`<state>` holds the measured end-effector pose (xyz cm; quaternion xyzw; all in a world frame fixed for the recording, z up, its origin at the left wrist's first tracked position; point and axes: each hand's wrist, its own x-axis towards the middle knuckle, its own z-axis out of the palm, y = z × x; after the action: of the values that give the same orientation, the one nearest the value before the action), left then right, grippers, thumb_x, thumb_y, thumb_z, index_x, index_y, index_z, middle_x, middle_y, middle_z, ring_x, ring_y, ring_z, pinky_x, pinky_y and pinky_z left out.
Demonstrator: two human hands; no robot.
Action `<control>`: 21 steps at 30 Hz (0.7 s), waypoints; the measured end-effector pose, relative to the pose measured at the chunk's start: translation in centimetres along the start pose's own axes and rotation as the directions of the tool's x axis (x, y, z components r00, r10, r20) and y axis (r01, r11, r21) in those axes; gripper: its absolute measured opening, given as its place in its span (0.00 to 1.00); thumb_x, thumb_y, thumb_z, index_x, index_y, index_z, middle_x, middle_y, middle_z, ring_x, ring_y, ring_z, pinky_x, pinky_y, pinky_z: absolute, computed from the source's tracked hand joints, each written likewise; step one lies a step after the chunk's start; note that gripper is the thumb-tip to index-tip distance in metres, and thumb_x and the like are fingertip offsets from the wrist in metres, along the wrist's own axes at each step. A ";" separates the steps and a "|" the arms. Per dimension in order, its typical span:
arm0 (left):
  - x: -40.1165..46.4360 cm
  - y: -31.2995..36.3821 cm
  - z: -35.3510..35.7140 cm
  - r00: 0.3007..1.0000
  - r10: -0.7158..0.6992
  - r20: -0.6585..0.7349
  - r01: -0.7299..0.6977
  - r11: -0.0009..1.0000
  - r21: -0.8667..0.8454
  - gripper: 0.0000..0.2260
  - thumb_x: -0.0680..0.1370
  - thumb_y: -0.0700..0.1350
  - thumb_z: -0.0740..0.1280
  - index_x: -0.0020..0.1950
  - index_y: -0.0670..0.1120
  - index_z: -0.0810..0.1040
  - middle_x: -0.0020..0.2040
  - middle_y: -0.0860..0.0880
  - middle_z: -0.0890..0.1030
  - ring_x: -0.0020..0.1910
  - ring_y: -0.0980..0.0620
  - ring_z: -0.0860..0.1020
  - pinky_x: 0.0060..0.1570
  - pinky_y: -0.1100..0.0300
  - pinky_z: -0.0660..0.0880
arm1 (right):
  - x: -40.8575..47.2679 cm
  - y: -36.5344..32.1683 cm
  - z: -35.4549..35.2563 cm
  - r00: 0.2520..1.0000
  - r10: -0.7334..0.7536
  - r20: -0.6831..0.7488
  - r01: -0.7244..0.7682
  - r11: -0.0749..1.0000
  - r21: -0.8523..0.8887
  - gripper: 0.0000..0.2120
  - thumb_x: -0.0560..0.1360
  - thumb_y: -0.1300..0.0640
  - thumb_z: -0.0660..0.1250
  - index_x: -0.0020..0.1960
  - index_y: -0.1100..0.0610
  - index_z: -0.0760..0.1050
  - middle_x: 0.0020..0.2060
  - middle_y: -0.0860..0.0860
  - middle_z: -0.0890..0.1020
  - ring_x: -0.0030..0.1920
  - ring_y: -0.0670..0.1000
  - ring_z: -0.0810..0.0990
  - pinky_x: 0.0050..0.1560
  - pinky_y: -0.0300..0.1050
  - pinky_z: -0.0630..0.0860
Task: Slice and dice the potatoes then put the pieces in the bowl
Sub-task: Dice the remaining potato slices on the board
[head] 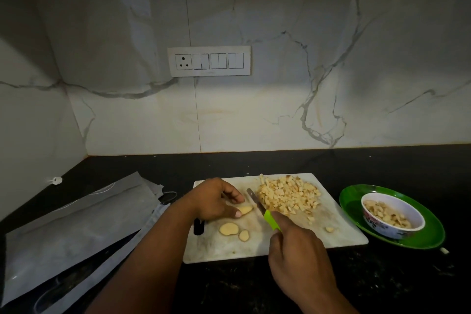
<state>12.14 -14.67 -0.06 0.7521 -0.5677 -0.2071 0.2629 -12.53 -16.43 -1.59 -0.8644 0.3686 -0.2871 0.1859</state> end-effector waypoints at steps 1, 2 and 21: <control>0.1 0.0 0.1 1.000 -0.006 -0.018 0.005 1.000 -0.001 0.14 0.72 0.48 0.81 0.56 0.54 0.87 0.51 0.60 0.86 0.50 0.68 0.81 0.49 0.75 0.72 | 0.0 -0.1 -0.1 1.000 0.003 -0.010 -0.003 1.000 0.006 0.24 0.80 0.53 0.55 0.76 0.44 0.64 0.48 0.45 0.83 0.50 0.47 0.80 0.52 0.44 0.77; 0.1 0.0 0.2 0.999 -0.019 -0.045 0.018 1.000 -0.008 0.13 0.72 0.48 0.81 0.55 0.54 0.87 0.50 0.60 0.86 0.49 0.66 0.81 0.49 0.73 0.73 | 0.1 -0.2 -0.1 1.000 0.007 -0.018 -0.007 1.000 -0.001 0.24 0.80 0.53 0.55 0.76 0.44 0.64 0.49 0.45 0.83 0.50 0.47 0.80 0.53 0.44 0.76; 1.1 1.0 0.7 0.995 -0.044 -0.094 0.053 0.994 0.094 0.05 0.74 0.46 0.80 0.49 0.51 0.89 0.45 0.58 0.87 0.47 0.59 0.83 0.54 0.61 0.80 | 2.7 -0.9 1.0 0.999 -0.023 0.030 0.032 0.952 -0.306 0.26 0.78 0.56 0.57 0.76 0.45 0.65 0.54 0.47 0.82 0.53 0.50 0.81 0.47 0.43 0.74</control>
<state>11.22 -16.02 0.06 0.7863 -0.5457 -0.1511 0.2472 -9.87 -17.73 -0.87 -0.8915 0.3941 -0.2176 0.0505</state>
